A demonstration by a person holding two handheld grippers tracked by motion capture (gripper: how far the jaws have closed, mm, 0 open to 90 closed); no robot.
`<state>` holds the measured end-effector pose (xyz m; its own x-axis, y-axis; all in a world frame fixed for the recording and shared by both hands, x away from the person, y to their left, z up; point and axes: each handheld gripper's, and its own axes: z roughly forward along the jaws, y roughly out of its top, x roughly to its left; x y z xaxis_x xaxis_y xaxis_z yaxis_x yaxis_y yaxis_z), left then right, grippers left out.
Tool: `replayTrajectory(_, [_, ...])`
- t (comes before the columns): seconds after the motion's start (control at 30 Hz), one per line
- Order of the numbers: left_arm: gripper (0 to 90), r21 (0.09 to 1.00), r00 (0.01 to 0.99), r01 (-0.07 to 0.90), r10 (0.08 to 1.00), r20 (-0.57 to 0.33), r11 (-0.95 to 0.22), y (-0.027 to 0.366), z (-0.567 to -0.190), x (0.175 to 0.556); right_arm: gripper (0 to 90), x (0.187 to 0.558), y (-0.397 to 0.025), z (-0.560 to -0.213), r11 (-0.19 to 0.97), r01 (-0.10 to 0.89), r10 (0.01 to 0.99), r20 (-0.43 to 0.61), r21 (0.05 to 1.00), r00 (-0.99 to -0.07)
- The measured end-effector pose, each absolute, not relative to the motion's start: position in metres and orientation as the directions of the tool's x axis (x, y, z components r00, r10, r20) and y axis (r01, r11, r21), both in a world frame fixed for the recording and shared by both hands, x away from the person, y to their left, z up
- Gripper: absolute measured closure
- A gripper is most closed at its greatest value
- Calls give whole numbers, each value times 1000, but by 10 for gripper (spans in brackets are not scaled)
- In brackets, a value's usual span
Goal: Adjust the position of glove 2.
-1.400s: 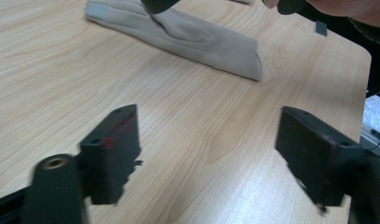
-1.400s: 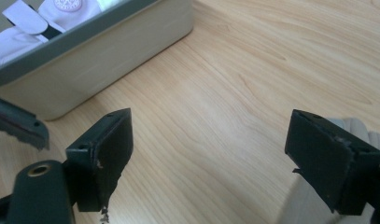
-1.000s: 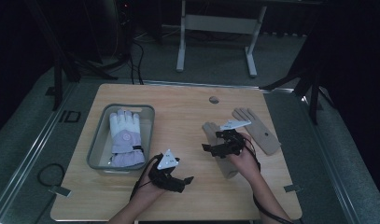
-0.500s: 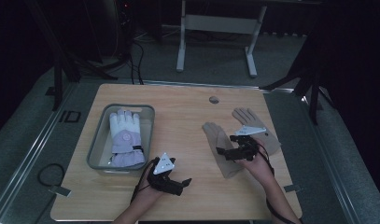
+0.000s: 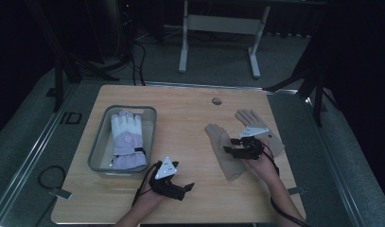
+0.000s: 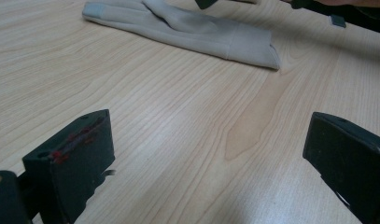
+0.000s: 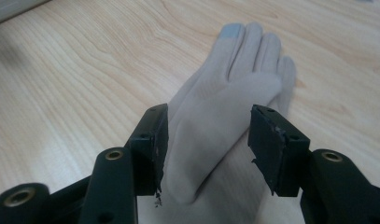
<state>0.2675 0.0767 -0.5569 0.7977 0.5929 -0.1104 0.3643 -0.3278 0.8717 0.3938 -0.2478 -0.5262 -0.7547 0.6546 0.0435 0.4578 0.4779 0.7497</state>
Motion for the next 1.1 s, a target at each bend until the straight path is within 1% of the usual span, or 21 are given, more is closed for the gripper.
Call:
replayTrajectory(0.2, [20,872,801,361,589,-109,-330,78,-557,267,482,404,-241,-535,524,426,630,1,737,-777])
replayTrajectory(0.3, [20,870,804,362,585,-109,-335,77,-557,267,481,408,-237,-543,546,440,629,-1,713,-778])
replayTrajectory(0.37, [20,869,805,363,583,-110,-338,77,-558,267,472,408,-234,-551,572,446,632,-23,688,-775])
replayTrajectory(0.4, [20,867,805,364,582,-109,-341,77,-558,267,474,407,-234,-552,559,446,638,-19,699,-770])
replayTrajectory(0.47, [20,865,806,366,581,-111,-342,76,-559,267,501,405,-234,-553,548,447,649,-23,707,-760])
replayTrajectory(0.5, [20,865,808,363,579,-107,-347,76,-559,267,542,404,-233,-554,541,446,654,-24,713,-756])
replayTrajectory(0.57, [20,867,810,358,577,-105,-346,76,-559,266,694,401,-232,-554,523,448,665,-19,725,-746])
replayTrajectory(0.6, [20,869,810,356,577,-103,-344,76,-558,266,734,399,-230,-554,509,460,676,-7,728,-737])
replayTrajectory(0.63, [20,870,809,355,578,-102,-343,76,-558,266,754,398,-229,-554,496,472,687,2,729,-726])
replayTrajectory(0.73, [20,872,805,355,585,-101,-337,76,-558,267,777,395,-223,-552,436,527,729,57,730,-682])
replayTrajectory(0.93, [20,874,802,352,590,-98,-334,77,-557,267,786,388,-208,-532,332,555,786,102,763,-610])
replayTrajectory(1.0, [20,876,801,351,590,-98,-331,77,-557,266,786,387,-203,-522,267,577,812,142,772,-566])
replayTrajectory(1.03, [20,876,801,351,590,-98,-331,77,-557,266,786,387,-203,-522,267,577,812,142,772,-566])
replayTrajectory(1.1, [20,880,801,347,591,-98,-324,77,-556,266,786,383,-191,-509,205,579,846,154,789,-510])
